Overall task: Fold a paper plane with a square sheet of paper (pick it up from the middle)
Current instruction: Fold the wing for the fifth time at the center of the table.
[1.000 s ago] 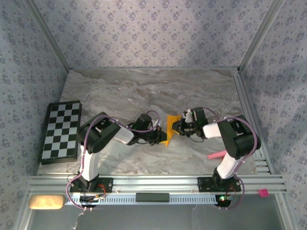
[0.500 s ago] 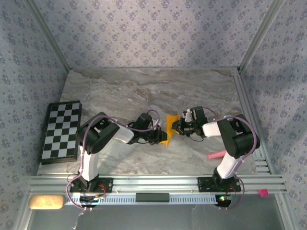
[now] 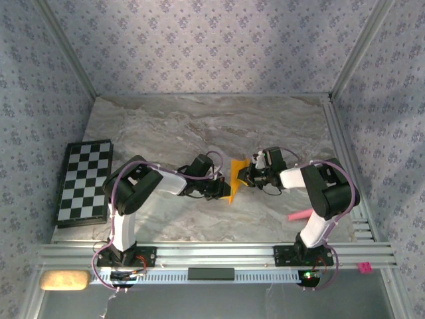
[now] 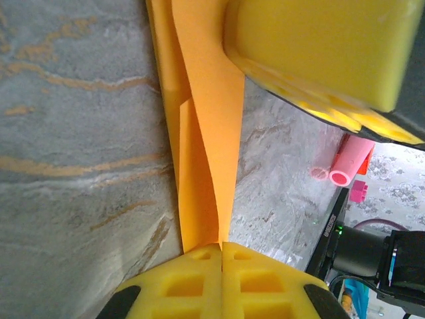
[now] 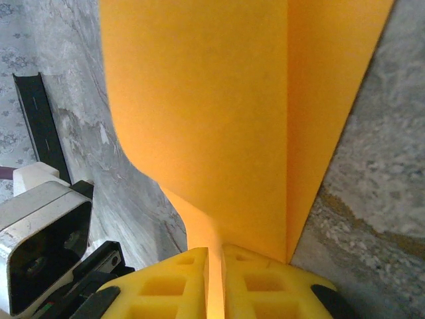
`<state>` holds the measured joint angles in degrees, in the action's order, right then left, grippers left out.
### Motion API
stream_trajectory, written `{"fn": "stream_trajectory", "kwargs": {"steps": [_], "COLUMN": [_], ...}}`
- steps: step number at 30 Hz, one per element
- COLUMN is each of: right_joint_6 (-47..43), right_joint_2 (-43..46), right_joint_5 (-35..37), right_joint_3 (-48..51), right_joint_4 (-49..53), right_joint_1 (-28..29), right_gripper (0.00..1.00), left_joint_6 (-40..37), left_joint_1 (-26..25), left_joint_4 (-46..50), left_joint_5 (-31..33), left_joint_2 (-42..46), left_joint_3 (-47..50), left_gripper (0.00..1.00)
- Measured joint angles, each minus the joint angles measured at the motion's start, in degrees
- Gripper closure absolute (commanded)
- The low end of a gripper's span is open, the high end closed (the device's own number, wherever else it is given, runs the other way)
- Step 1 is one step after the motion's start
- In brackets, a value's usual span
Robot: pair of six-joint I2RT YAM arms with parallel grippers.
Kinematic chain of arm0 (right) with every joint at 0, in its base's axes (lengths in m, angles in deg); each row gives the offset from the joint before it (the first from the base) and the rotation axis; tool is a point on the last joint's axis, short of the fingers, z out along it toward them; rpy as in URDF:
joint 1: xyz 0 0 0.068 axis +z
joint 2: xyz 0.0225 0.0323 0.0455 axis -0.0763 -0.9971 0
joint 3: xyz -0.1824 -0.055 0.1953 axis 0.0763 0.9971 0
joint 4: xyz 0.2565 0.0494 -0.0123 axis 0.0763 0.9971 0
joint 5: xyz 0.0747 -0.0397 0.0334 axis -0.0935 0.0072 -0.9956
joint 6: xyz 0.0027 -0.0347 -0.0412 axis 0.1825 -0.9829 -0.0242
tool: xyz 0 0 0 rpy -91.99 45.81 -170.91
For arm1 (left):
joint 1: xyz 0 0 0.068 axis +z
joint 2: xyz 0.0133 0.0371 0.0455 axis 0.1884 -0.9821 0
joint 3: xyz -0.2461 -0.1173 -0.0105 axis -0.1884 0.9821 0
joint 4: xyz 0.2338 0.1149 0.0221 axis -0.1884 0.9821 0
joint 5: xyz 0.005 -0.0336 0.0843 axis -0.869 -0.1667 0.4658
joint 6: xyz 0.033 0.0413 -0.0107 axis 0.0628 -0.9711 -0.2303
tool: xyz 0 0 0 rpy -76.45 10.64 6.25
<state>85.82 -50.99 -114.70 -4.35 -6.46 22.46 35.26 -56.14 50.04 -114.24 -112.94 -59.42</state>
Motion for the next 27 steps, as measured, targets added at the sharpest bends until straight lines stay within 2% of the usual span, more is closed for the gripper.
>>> {"fn": "stream_trajectory", "kwargs": {"steps": [7,11,21,27], "right_joint_6": [-0.04,-0.22,-0.22,-0.22], "right_joint_2": [0.00,-0.09,-0.11,-0.11], "right_joint_5": [0.26,0.31,0.37,0.44], "right_joint_3": [-0.20,-0.44,-0.59,-0.79], "right_joint_4": [0.55,0.98,1.29,1.77], "right_joint_1": [0.04,0.07,0.17,0.22], "right_gripper": [0.86,0.86,0.86,0.86], "left_joint_6": [-1.66,-3.02,-5.86,-6.01], "left_joint_1": [-0.15,-0.42,-0.87,-0.92], "left_joint_4": [2.14,3.89,7.93,8.13], "left_joint_5": [0.13,0.42,2.27,2.56], "left_joint_2": [0.96,1.57,1.62,1.62], "left_joint_3": [-0.33,-0.63,-1.88,-1.88], "left_gripper": [0.81,0.79,0.90,0.89]}}
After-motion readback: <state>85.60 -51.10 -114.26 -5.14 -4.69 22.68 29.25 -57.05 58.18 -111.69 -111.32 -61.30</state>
